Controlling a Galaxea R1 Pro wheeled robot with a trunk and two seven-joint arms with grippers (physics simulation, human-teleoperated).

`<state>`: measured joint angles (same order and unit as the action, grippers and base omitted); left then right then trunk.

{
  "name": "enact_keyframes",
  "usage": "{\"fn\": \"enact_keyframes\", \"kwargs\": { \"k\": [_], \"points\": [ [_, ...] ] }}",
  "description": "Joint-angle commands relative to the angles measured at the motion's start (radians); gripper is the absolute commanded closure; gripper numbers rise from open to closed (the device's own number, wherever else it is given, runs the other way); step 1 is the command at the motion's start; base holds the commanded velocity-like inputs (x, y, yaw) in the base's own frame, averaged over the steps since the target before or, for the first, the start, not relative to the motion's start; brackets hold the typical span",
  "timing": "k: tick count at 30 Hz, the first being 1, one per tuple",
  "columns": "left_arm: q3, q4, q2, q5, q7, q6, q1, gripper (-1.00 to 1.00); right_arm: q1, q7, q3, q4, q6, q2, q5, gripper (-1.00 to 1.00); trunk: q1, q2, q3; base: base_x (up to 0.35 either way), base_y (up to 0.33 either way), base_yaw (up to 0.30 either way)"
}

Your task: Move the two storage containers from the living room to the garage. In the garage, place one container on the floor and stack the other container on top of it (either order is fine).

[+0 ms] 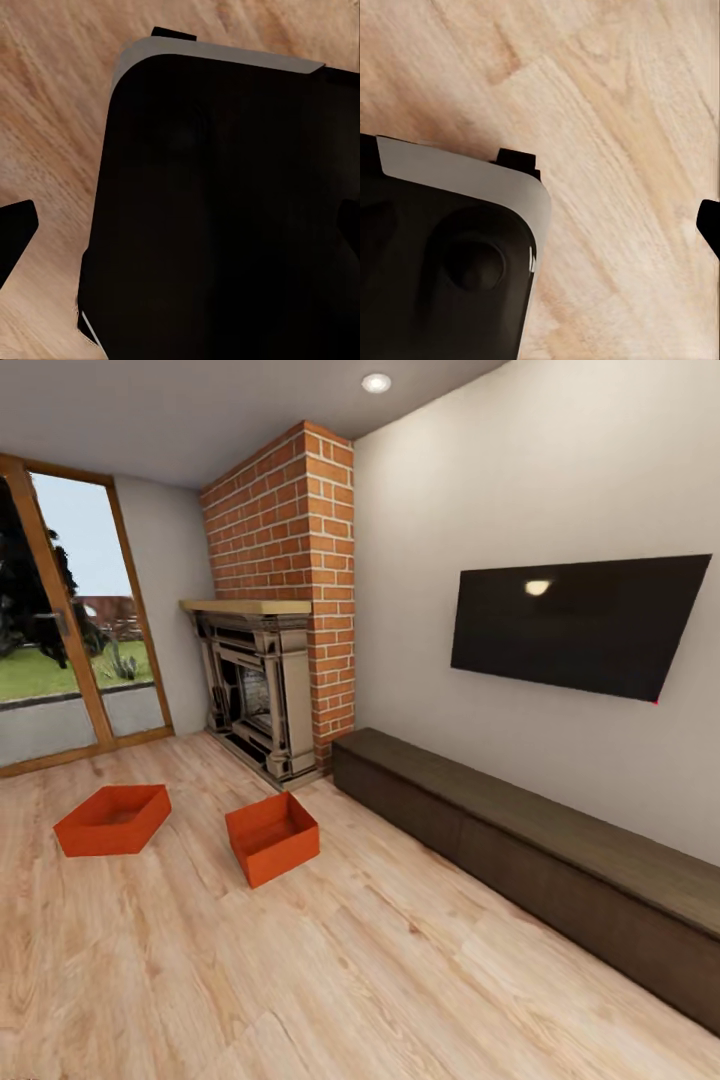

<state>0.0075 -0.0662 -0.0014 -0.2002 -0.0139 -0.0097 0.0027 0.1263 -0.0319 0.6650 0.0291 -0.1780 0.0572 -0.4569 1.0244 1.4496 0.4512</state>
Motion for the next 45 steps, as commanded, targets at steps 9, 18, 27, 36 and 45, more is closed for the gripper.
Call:
{"fn": "enact_keyframes", "kwargs": {
  "k": [9, 18, 27, 36, 45],
  "points": [
    [0.0, -0.001, 0.0, -0.005, -0.001, -0.001, 0.0, -1.0, 0.001, -0.002, 0.006, 0.003, -0.009, -0.001, -0.012, -1.0, 0.001, 0.0, 0.001, 0.322, -0.041, 0.274],
    [0.0, -0.001, -0.002, -0.005, -0.001, -0.001, 0.0, -1.0, 0.001, -0.002, 0.005, 0.003, -0.008, -0.002, -0.012, -1.0, 0.001, 0.0, 0.001, 0.318, -0.092, 0.243],
    [0.002, -0.001, -0.002, -0.005, -0.001, -0.001, 0.0, -1.0, 0.001, -0.003, 0.005, 0.003, -0.009, -0.002, -0.014, -1.0, 0.001, 0.0, 0.001, 0.308, -0.109, 0.018],
    [0.0, 0.0, -0.002, -0.005, -0.001, -0.001, 0.0, -1.0, 0.001, -0.003, 0.006, 0.003, -0.007, -0.001, -0.013, -1.0, 0.001, 0.0, 0.001, 0.307, -0.114, 0.0],
    [0.0, 0.0, -0.001, -0.005, -0.001, -0.001, 0.0, -1.0, 0.001, -0.002, 0.007, 0.003, -0.004, -0.001, -0.012, -1.0, 0.001, 0.0, 0.001, 0.306, -0.12, 0.044]
  ]
}}
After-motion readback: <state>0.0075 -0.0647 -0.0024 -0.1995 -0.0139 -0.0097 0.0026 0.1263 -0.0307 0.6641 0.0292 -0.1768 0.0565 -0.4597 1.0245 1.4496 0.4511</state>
